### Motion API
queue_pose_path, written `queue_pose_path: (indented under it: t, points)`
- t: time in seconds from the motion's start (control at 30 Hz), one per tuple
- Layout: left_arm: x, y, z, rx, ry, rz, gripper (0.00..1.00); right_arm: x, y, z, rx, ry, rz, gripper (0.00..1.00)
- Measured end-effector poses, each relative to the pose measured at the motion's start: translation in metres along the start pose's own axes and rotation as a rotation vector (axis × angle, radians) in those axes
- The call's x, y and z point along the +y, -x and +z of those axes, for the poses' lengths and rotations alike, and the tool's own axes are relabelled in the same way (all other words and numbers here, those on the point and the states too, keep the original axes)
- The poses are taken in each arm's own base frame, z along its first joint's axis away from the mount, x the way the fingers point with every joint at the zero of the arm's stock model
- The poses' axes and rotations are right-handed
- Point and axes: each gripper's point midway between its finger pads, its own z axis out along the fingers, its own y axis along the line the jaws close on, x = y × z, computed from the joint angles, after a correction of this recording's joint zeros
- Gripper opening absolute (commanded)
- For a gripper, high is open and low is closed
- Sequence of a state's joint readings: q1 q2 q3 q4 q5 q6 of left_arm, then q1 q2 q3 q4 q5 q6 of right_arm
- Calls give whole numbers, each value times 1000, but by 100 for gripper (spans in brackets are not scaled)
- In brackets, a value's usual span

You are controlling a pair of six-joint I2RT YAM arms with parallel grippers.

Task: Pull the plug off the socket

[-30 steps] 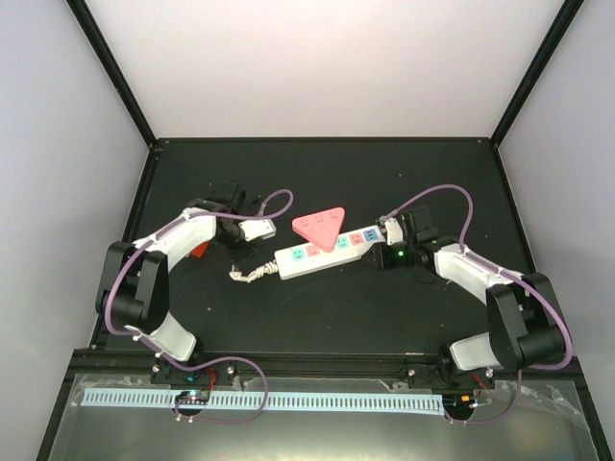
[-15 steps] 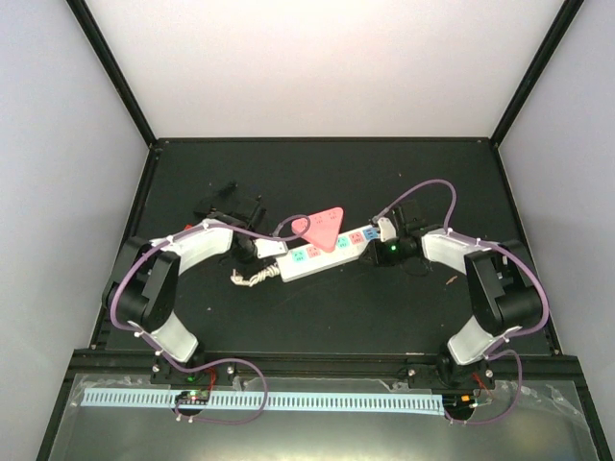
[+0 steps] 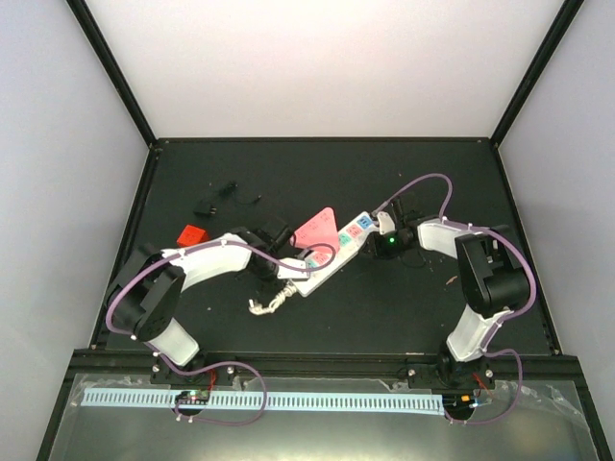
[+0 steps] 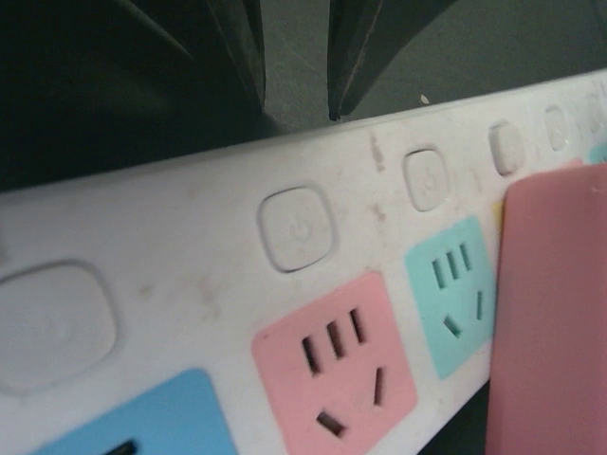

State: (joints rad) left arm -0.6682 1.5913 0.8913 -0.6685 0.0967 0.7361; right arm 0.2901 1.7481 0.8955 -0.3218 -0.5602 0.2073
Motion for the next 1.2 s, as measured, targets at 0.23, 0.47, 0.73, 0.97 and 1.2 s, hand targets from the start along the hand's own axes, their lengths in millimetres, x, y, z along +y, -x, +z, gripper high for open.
queue_pose_path:
  t: [0.23,0.47,0.73,0.97,1.2]
  points:
    - [-33,27,16,-3,-81,71,31,3,11,4,3,19,0,24]
    - [-49,71,23,-54,-123,121,31,11,32,3,-24,49,-21,25]
    - [-51,120,33,-112,-138,138,33,11,49,10,-29,62,-24,26]
    - [-61,130,24,-145,-173,120,65,12,53,10,-29,69,-33,34]
    - [-59,152,-66,-371,-169,76,99,23,60,-3,-46,80,-91,46]
